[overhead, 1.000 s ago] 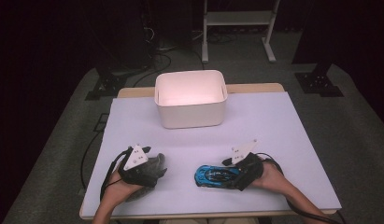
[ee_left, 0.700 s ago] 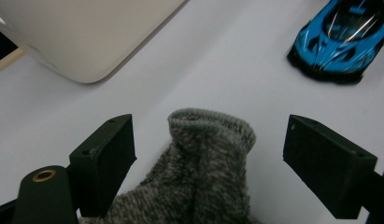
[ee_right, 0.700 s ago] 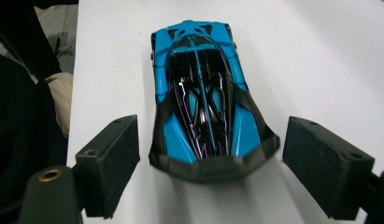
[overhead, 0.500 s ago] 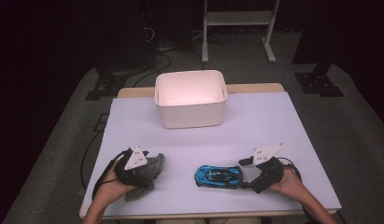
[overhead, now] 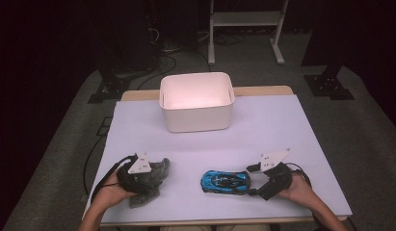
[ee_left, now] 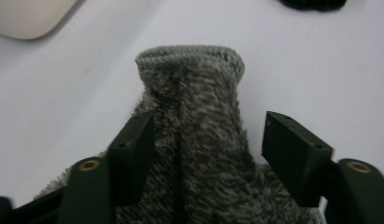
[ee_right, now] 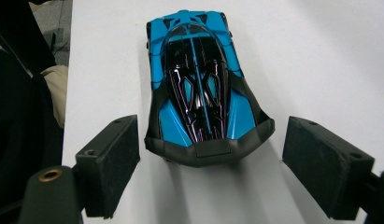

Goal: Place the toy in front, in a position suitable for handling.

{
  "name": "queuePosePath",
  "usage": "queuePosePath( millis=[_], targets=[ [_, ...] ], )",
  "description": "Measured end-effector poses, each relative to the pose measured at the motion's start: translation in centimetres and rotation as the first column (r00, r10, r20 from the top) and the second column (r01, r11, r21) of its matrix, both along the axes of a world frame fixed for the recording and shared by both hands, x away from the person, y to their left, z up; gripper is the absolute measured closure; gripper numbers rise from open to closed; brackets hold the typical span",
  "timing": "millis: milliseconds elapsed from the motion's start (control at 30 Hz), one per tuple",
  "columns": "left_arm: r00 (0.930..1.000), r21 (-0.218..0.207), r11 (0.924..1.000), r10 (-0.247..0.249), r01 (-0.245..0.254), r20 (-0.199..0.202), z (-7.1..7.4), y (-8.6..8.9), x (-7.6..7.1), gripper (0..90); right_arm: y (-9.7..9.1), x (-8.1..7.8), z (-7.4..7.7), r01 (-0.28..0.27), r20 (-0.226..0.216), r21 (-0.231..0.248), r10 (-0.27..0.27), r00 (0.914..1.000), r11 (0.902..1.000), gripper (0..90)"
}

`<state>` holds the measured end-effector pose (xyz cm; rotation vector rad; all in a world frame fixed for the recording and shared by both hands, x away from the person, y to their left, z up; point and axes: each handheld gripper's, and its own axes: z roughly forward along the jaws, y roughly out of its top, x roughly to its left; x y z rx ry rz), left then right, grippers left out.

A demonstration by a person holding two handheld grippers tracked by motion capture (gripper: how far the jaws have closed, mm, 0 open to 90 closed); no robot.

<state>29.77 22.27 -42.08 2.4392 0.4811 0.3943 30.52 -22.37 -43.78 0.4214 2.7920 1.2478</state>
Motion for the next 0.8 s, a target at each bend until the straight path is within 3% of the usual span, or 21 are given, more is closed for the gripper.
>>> queuePosePath(
  millis=[333, 567, 700, 733, 767, 800],
  targets=[
    [0.998, 0.023, 0.9993, -0.027, 0.029, -0.056, -0.8, 0.6, 0.8, 67.9, -0.1, 0.2, -0.5, -0.006, -0.014, -0.024, 0.006, 0.9999, 0.9997, 17.5],
    [0.9978, 0.019, 0.9992, -0.035, 0.037, -0.055, -0.8, 0.6, 0.8, 75.8, 0.1, 0.3, -0.8, -0.01, -0.017, -0.04, 0.01, 0.9998, 0.9992, 17.5],
    [0.9974, -0.024, 0.9989, -0.04, 0.039, -0.06, -0.2, 0.5, 0.9, 77.0, 0.4, 0.3, -0.9, -0.021, -0.012, -0.055, 0.02, 0.9997, 0.9983, 17.6],
    [0.9965, -0.066, 0.9965, -0.056, 0.052, -0.062, 0.4, 0.3, 1.0, 77.0, 0.5, 0.4, -1.1, -0.025, -0.011, -0.062, 0.024, 0.9996, 0.9978, 17.6],
    [0.9965, -0.066, 0.9965, -0.056, 0.052, -0.062, 0.4, 0.3, 1.0, 77.0, 0.5, 0.4, -1.1, -0.025, -0.011, -0.062, 0.024, 0.9996, 0.9978, 17.6],
    [0.996, -0.101, 0.9926, -0.073, 0.067, -0.051, 1.0, -0.3, 0.9, 77.0, 0.5, 0.4, -1.3, -0.026, -0.016, -0.07, 0.025, 0.9996, 0.9972, 17.7]
  ],
)
